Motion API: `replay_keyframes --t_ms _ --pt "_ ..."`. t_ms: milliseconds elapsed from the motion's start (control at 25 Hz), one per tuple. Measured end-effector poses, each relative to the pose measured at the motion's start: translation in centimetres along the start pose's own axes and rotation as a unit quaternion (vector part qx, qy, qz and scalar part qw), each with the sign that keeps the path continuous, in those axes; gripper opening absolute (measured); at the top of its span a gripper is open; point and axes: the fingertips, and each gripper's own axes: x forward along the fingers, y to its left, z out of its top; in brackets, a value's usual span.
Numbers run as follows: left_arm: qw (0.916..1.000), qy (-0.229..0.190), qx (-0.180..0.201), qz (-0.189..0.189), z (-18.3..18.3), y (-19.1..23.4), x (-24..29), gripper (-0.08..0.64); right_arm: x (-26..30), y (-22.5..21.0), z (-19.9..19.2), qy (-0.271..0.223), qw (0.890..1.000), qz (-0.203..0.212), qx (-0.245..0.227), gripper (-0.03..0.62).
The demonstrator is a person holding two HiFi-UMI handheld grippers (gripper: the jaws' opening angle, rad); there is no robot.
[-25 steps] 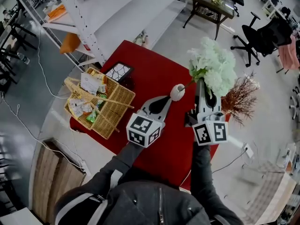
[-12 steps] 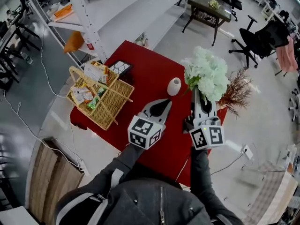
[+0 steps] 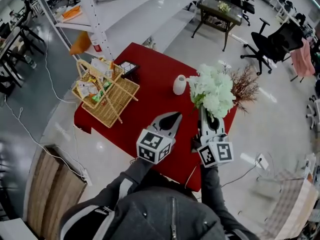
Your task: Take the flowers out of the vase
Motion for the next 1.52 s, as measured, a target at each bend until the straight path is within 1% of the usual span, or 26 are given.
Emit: replay_keyframes --t_ms 360,600,800,1040,1520 --pt "0.9998 0.004 -0.006 0.017 -2.6 -4.2 -2.7 0.009 -6.0 1.7 -2.7 0.036 0.999 0.019 0.028 0.037" --pt "0.9989 0.011 -0.010 0.045 -4.2 -4.6 -4.6 0.009 -8.9 2.4 -4.6 0.058 0.997 0.021 0.048 0.038" --pt "0.9984 0.005 -0.007 0.055 -4.6 -5.1 -5.3 0.009 -10.5 3.1 -5.3 0.067 0.996 0.026 0.057 0.038" --pt "0.9982 0.006 -0.007 0.060 -4.9 -5.3 -5.7 0.009 -11.0 3.9 -6.3 0.084 0.994 0.039 0.056 0.037" --pt "0.9975 0.001 -0.018 0.068 -5.0 -4.5 -6.0 0.009 -10.7 4.5 -6.3 0.086 0.994 0.045 0.052 0.038"
